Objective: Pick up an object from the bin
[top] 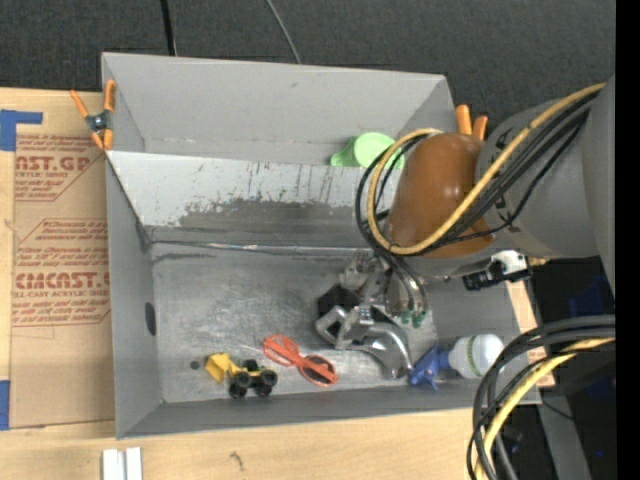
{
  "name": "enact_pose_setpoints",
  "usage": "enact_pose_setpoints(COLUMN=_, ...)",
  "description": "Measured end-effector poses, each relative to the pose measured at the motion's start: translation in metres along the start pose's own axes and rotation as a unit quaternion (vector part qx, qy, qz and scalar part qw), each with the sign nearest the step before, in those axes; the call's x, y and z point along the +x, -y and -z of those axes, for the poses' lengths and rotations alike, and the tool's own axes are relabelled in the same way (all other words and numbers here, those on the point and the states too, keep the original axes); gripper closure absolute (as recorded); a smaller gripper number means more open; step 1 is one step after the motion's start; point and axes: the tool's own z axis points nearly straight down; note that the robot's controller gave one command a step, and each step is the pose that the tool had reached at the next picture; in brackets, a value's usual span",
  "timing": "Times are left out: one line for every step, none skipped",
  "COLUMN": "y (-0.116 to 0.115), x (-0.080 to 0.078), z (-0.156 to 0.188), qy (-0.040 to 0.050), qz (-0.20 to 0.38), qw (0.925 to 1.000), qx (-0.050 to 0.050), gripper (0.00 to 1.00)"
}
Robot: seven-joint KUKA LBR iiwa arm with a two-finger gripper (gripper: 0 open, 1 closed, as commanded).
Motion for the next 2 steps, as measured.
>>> enact_pose_setpoints(y=-0.011, x=0.017, z=-0.010, qy=0.0035, qz=0.028, qw=0.9996, qx=0.000, gripper=1.00)
enact_pose_setpoints(y=-0.030, x=0.027, z=-0.007, qy=0.0011, qz=0.039, qw=0.9992, qx=0.000, gripper=1.00)
